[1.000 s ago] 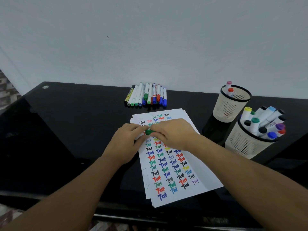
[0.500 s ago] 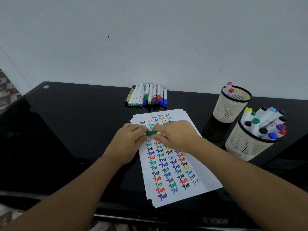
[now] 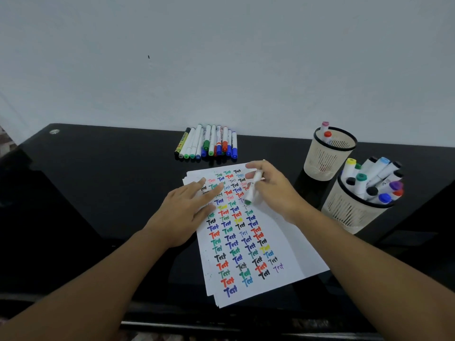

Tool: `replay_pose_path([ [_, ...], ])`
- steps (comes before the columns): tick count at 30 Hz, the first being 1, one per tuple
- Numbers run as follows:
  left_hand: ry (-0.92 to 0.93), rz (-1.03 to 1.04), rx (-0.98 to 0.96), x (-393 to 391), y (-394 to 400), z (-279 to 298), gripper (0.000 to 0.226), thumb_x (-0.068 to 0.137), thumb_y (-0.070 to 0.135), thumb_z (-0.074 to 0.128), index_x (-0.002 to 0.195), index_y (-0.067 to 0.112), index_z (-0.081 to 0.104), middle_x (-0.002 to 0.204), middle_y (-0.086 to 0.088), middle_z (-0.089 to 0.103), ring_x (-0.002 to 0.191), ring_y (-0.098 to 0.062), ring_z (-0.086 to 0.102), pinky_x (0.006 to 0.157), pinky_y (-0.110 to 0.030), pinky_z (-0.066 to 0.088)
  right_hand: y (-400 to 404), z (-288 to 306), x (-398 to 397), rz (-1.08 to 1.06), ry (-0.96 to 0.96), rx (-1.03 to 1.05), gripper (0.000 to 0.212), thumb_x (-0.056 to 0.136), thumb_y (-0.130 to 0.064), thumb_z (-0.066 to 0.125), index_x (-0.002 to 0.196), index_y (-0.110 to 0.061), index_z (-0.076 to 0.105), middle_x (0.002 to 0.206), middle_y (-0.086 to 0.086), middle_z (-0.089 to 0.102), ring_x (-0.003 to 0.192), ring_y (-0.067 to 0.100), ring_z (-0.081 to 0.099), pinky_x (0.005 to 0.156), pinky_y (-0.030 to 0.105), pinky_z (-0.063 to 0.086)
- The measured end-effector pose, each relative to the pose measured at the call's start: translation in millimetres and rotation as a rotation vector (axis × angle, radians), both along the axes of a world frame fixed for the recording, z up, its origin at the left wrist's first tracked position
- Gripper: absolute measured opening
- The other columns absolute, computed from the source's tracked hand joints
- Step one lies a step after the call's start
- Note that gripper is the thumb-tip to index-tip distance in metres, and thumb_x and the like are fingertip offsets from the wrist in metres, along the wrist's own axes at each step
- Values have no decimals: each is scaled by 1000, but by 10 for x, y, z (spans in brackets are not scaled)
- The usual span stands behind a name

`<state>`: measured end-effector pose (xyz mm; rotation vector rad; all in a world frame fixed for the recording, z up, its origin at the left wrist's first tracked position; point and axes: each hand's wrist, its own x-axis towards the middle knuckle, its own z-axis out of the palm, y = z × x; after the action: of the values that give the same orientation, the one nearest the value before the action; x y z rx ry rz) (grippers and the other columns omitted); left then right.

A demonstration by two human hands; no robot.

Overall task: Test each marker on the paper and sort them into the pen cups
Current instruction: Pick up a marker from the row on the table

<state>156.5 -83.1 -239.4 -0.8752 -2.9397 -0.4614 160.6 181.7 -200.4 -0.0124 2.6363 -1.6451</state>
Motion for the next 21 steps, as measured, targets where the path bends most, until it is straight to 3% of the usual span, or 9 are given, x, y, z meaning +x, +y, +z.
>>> replay_pose_path([
  [3,-20,-9,-68,-37,-13,-13,48,102,64,17,150,65,13,169,12,11,155,-11,7,125,-38,9,31,-115,22,-25,36,43,41,100,-7,63,121,-40,50,122,-6,64,108,11,67,92,42,61],
  [7,-46,1,-66,-48,-8,-11,49,98,70,21,147,64,27,168,15,14,154,-8,5,121,-34,5,-22,-159,90,-104,141,-86,10,108,-37,53,114,-31,56,89,-11,68,79,5,64,82,33,57],
  [10,-58,9,-65,-43,1,4,55,96,73,24,149,59,30,167,16,15,154,-7,6,119,-32,4,-45,-121,139,-176,132,-85,36,103,-56,49,108,-24,66,68,-12,61,65,2,55,68,28,50],
  [12,-63,17,-71,-42,4,16,57,96,74,25,150,57,30,167,17,15,154,-7,7,119,-32,5,-33,-119,165,-210,121,-29,37,105,-50,51,103,-18,70,76,-7,65,71,7,57,71,31,50],
  [15,-73,22,-74,-39,9,21,59,95,75,25,151,56,31,166,18,16,154,-7,8,120,-33,6,12,-168,205,-206,135,5,17,107,-36,54,98,-30,67,88,-4,72,85,12,69,82,32,59],
  [19,-78,28,-66,-47,9,12,61,93,77,25,150,56,31,166,19,17,154,-6,9,121,-35,7,35,-251,225,-223,98,-53,3,101,-35,66,98,-34,67,97,-7,74,94,11,71,91,37,60],
  [21,-78,30,-64,-48,10,6,62,92,78,24,150,56,32,165,19,17,154,-6,9,121,-35,8,26,-262,219,-245,84,-30,13,101,-37,66,99,-26,71,95,-7,71,92,14,69,90,38,60],
])
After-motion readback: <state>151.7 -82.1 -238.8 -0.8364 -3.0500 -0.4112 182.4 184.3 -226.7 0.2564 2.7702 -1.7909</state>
